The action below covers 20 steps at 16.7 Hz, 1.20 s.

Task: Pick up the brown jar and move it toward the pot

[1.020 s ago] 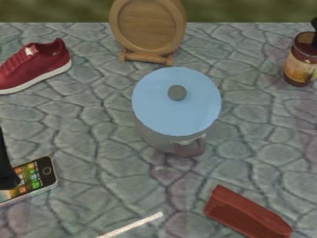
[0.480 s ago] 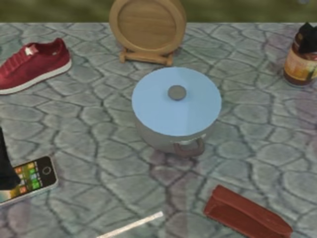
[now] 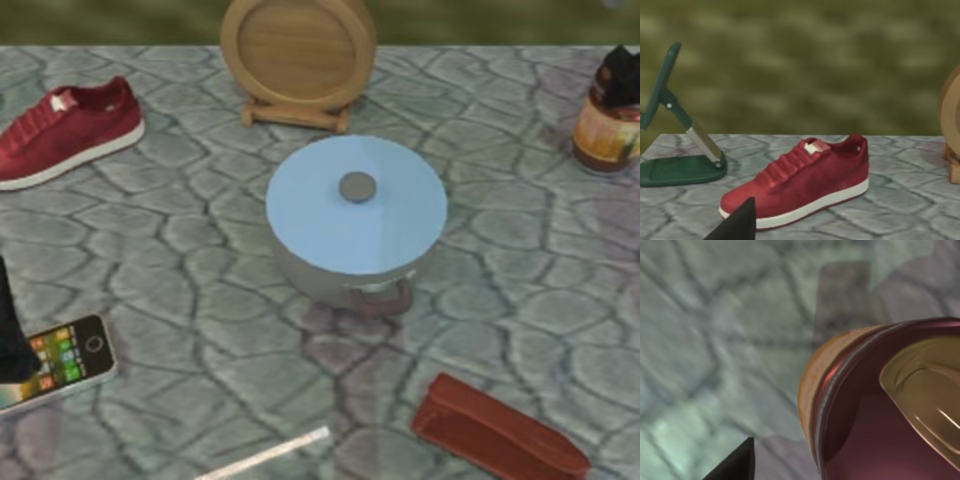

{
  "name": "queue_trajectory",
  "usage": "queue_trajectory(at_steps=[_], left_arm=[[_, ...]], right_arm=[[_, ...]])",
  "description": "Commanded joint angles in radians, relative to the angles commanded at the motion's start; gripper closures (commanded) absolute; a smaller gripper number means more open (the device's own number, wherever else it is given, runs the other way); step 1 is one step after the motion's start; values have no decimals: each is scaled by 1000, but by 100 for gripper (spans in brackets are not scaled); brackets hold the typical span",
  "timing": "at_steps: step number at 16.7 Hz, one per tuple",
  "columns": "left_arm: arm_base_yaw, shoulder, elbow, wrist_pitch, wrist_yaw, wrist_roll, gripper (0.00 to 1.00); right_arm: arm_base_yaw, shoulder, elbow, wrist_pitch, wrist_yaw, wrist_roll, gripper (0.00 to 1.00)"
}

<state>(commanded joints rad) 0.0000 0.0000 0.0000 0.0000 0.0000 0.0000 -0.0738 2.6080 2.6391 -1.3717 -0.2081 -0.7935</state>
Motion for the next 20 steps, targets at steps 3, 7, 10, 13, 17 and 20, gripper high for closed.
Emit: queue_trajectory(at_steps=[3, 7, 10, 13, 17, 20], left_arm=[[0, 0, 0, 0, 0, 0, 0], [0, 0, 0, 0, 0, 0, 0], [0, 0, 0, 0, 0, 0, 0], [0, 0, 0, 0, 0, 0, 0], [0, 0, 0, 0, 0, 0, 0], [0, 0, 0, 0, 0, 0, 0]], right_arm=[[3, 13, -36, 28, 0, 6, 0], [10, 27, -101, 110, 2, 14, 0], [15, 36, -142, 161, 3, 19, 0], [16, 38, -153, 174, 3, 20, 0], [16, 38, -153, 174, 3, 20, 15], [16, 38, -153, 174, 3, 20, 38]])
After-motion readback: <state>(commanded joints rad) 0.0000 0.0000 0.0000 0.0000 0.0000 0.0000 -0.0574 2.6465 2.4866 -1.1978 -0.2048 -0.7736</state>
